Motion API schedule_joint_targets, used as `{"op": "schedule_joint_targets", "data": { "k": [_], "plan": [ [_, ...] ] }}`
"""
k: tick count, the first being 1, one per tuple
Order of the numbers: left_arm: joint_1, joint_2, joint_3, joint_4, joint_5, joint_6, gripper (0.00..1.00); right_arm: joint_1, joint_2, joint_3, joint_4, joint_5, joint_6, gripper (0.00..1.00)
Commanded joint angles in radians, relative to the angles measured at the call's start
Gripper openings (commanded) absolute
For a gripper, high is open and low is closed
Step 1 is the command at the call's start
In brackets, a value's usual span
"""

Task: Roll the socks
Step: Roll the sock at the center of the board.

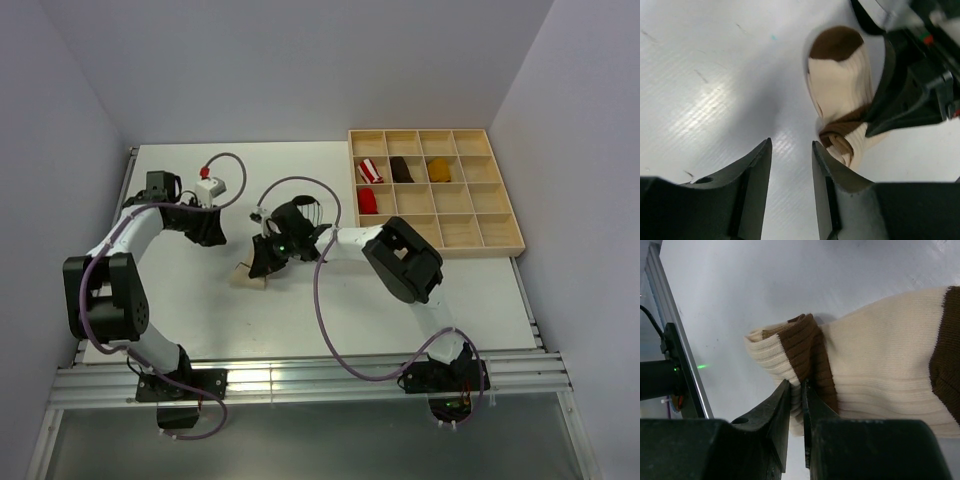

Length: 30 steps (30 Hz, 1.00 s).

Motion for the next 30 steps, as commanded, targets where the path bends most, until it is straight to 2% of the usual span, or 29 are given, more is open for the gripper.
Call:
{"op": "schedule_joint_targets", "data": {
  "k": [1, 2, 7, 11, 24, 30],
  "plan": [
    [-0.013, -0.036, -0.03, -0.089, 0.055, 0.196, 0.43, -0.012, 0.107, -0.027, -0.21, 0.067, -0.027, 0.05],
    [-0.013, -0.042, -0.047, -0.098, 0.076, 0.242, 0.44, -0.015, 0.109, -0.027, -0.206, 0.054, -0.026, 0.04],
    [-0.019, -0.126, -0.134, -0.05, 0.153, 0.282, 0.47, -0.018, 0.121, -0.022, -0.212, 0.017, -0.026, 0.05],
    [-0.04, -0.155, -0.191, -0.013, 0.147, 0.302, 0.48, -0.02, 0.13, -0.017, -0.226, 0.008, -0.035, 0.05],
    [-0.154, -0.041, -0.164, 0.001, 0.113, 0.267, 0.44, -0.022, 0.146, -0.01, -0.232, -0.006, -0.04, 0.05],
    [-0.157, 0.013, -0.145, 0.013, 0.093, 0.23, 0.41, -0.023, 0.15, -0.005, -0.23, -0.015, -0.04, 0.05]
  ]
}}
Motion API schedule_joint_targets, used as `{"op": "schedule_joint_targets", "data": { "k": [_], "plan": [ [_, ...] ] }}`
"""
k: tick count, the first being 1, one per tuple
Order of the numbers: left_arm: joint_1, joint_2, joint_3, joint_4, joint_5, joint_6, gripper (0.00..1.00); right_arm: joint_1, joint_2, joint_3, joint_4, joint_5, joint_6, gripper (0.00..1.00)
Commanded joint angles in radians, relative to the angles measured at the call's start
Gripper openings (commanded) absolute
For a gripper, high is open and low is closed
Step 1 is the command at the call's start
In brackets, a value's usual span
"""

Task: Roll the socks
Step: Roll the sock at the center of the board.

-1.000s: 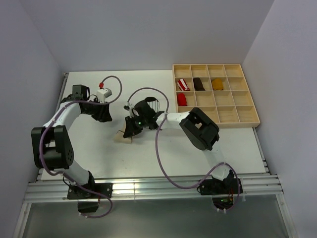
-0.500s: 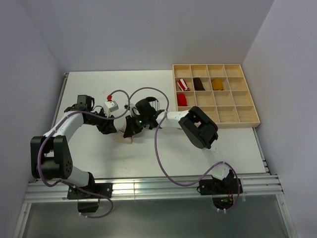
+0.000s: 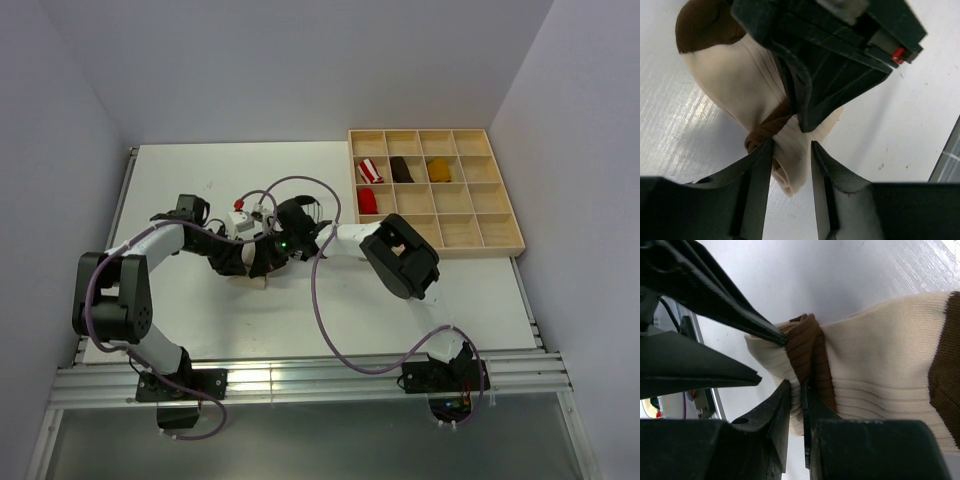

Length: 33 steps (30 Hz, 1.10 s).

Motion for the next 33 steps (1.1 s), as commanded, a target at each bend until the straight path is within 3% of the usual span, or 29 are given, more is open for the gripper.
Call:
{"op": "schedule_joint_targets", "data": {
  "k": [1, 4, 11, 22, 33],
  "plan": [
    [-0.005, 0.029, 0.045, 0.024, -0.011, -0.028, 0.4, 0.001, 0.104, -0.046, -0.218, 0.103, -0.052, 0.05],
    [-0.008, 0.057, 0.055, 0.033, -0.026, -0.056, 0.33, 0.003, 0.103, -0.049, -0.215, 0.107, -0.049, 0.05],
    [-0.009, 0.134, 0.088, 0.033, -0.058, -0.16, 0.0, 0.003, 0.066, -0.085, -0.188, 0.166, -0.046, 0.1],
    [-0.015, 0.183, 0.113, 0.054, -0.156, -0.312, 0.0, 0.003, -0.066, -0.209, -0.088, 0.32, -0.009, 0.37],
    [-0.021, 0.206, 0.145, 0.05, -0.224, -0.403, 0.0, 0.003, -0.199, -0.342, 0.09, 0.392, 0.02, 0.39]
  ]
}}
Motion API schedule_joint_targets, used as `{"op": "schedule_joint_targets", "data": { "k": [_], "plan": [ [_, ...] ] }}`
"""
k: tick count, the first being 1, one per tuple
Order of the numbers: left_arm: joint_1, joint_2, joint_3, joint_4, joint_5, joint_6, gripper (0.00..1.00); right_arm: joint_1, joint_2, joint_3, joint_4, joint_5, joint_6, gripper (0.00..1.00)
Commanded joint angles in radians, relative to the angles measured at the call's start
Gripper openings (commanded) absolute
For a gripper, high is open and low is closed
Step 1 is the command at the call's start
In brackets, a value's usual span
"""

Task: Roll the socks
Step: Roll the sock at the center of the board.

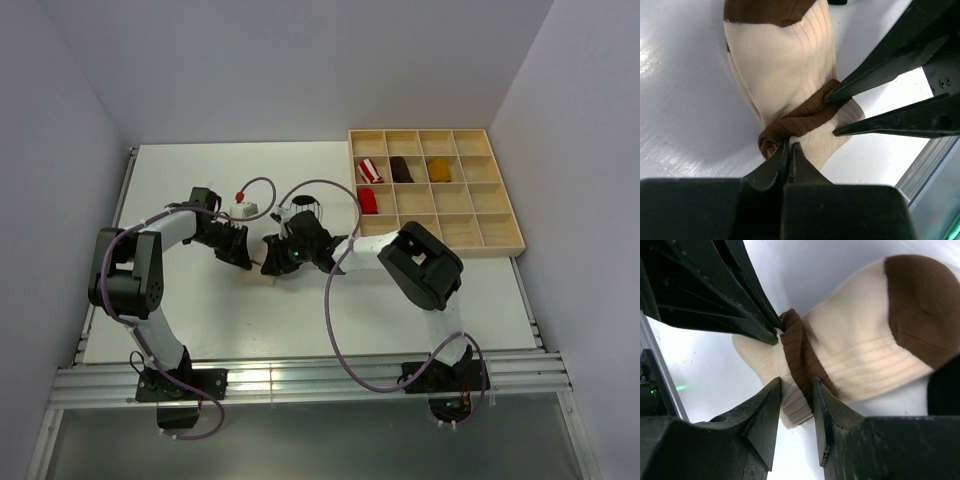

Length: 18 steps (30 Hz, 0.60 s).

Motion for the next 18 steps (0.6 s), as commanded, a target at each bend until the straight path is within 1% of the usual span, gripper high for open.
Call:
{"op": "schedule_joint_targets", "data": {
  "k": [1, 9, 11, 18],
  "plan": [
    [0.011, 0.024, 0.027, 0.03, -0.145, -0.011, 0.0, -0.009, -0.025, -0.069, -0.109, 0.114, -0.02, 0.39],
    [0.006, 0.024, 0.033, 0.024, -0.142, -0.023, 0.0, -0.012, -0.075, -0.097, -0.103, 0.187, 0.001, 0.39],
    [0.005, 0.026, 0.035, 0.022, -0.148, -0.028, 0.0, -0.012, -0.098, -0.117, -0.084, 0.201, 0.009, 0.41],
    [0.0, 0.032, 0.062, -0.002, -0.171, -0.075, 0.0, -0.014, -0.151, -0.172, -0.031, 0.235, 0.024, 0.41]
  ]
}}
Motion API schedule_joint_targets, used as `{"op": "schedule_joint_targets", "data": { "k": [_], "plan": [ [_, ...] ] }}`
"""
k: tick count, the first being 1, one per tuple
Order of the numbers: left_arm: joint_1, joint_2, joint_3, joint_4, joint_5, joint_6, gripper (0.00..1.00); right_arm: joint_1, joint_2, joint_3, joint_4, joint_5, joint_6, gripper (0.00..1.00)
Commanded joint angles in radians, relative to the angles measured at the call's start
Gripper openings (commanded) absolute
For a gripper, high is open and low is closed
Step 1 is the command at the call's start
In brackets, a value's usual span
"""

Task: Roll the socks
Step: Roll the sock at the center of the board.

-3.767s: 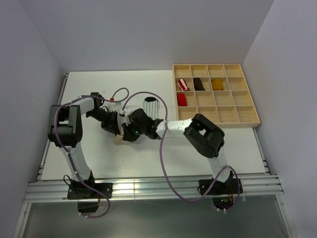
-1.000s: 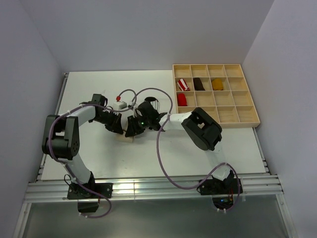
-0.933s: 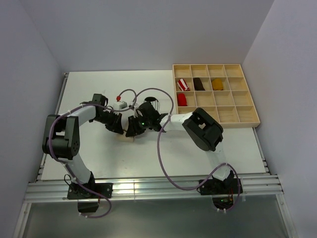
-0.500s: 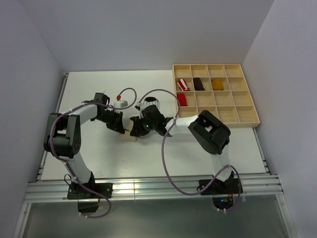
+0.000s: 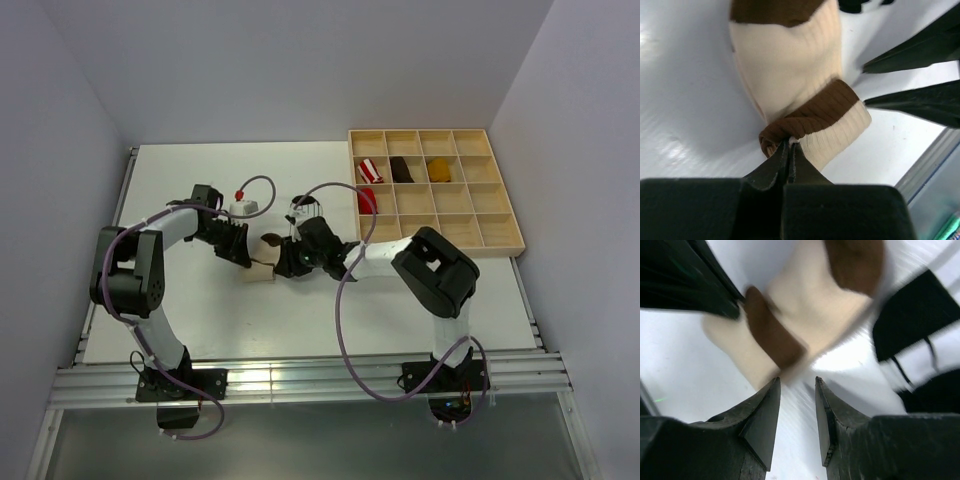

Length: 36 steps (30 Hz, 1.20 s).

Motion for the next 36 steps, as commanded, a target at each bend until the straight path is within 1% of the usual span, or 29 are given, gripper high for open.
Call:
{"op": "schedule_joint_targets", "data": {
  "k": [1, 7, 13, 15, 16, 20, 24, 25, 27, 28, 31, 36],
  "plan": [
    [0.011, 0.024, 0.042, 0.001, -0.143, -0.008, 0.0, -0.013, -0.054, -0.051, -0.044, 0.084, -0.01, 0.41],
    [-0.009, 0.03, 0.061, -0.028, -0.177, -0.029, 0.0, -0.009, -0.137, -0.14, 0.034, 0.11, -0.024, 0.41],
    [-0.029, 0.035, 0.079, -0.051, -0.18, -0.038, 0.0, 0.03, -0.199, -0.183, 0.04, 0.172, -0.102, 0.41],
    [-0.038, 0.033, 0.085, -0.062, -0.18, -0.041, 0.0, 0.062, -0.196, -0.156, 0.002, 0.237, -0.166, 0.43],
    [-0.041, 0.038, 0.091, -0.068, -0.177, -0.038, 0.0, 0.108, -0.188, -0.137, -0.013, 0.277, -0.212, 0.44],
    [-0.057, 0.053, 0.124, -0.109, -0.185, -0.026, 0.0, 0.206, -0.15, -0.061, -0.043, 0.399, -0.32, 0.46],
    [-0.063, 0.076, 0.16, -0.161, -0.18, -0.011, 0.0, 0.274, -0.14, -0.041, -0.027, 0.458, -0.415, 0.51],
    [-0.063, 0.087, 0.174, -0.183, -0.176, -0.003, 0.0, 0.293, -0.139, -0.039, -0.023, 0.467, -0.448, 0.54],
    [-0.064, 0.099, 0.185, -0.197, -0.177, 0.0, 0.0, 0.307, -0.119, -0.011, -0.036, 0.47, -0.469, 0.57],
    [-0.066, 0.102, 0.197, -0.203, -0.176, 0.006, 0.0, 0.31, -0.108, 0.002, -0.046, 0.472, -0.511, 0.57],
    [-0.069, 0.113, 0.217, -0.229, -0.171, 0.011, 0.0, 0.318, -0.07, 0.039, -0.058, 0.476, -0.562, 0.57],
    [-0.086, 0.13, 0.233, -0.257, -0.169, 0.02, 0.0, 0.335, -0.013, 0.099, -0.076, 0.527, -0.63, 0.58]
  ]
}}
